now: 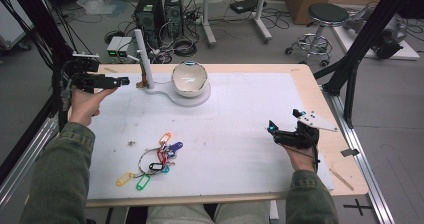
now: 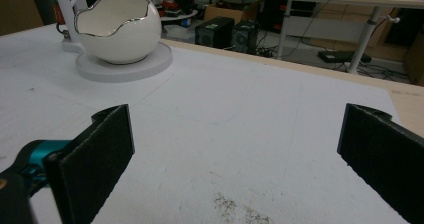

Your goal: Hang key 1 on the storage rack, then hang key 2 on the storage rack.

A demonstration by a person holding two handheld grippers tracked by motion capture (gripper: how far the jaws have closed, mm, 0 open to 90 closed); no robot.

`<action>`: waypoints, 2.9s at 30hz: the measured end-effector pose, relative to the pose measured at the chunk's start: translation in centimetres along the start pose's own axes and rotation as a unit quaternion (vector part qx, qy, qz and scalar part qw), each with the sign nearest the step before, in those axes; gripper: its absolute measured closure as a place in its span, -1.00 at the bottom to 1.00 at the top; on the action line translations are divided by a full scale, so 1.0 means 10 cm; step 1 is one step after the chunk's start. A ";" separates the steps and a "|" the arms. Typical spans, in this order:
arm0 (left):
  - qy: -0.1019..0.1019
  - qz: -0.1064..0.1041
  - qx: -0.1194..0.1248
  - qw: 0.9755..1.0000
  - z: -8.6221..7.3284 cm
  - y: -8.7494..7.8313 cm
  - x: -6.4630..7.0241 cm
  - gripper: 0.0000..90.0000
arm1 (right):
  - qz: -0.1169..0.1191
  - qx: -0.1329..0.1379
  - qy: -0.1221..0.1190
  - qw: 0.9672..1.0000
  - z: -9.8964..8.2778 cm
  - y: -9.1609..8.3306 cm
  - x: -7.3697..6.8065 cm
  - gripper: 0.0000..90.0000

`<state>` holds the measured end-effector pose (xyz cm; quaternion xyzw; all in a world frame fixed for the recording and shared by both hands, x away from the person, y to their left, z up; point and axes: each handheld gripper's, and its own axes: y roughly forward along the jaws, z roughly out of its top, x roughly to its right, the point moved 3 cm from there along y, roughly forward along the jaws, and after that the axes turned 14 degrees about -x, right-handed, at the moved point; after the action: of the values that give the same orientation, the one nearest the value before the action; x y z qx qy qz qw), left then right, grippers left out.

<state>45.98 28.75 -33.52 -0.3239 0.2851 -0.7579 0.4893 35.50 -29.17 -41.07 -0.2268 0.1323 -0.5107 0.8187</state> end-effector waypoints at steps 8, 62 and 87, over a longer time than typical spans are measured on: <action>0.000 0.008 -0.003 1.000 -0.12 -0.01 -0.03 -0.96 | -0.002 -0.002 -0.002 1.000 0.00 0.00 0.00 -0.98; 0.075 -0.022 -0.009 0.997 -0.76 -0.10 0.68 -0.96 | 0.002 -0.004 0.008 1.000 0.01 0.02 0.01 -0.98; 0.126 -0.059 -0.047 0.989 -1.14 0.05 1.08 -0.96 | 0.001 -0.004 0.003 1.000 0.01 0.02 0.00 -0.98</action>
<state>34.09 19.89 -38.72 -0.2644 0.3602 -0.8062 0.3879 35.74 -29.09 -41.09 -0.2281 0.1368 -0.5103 0.8179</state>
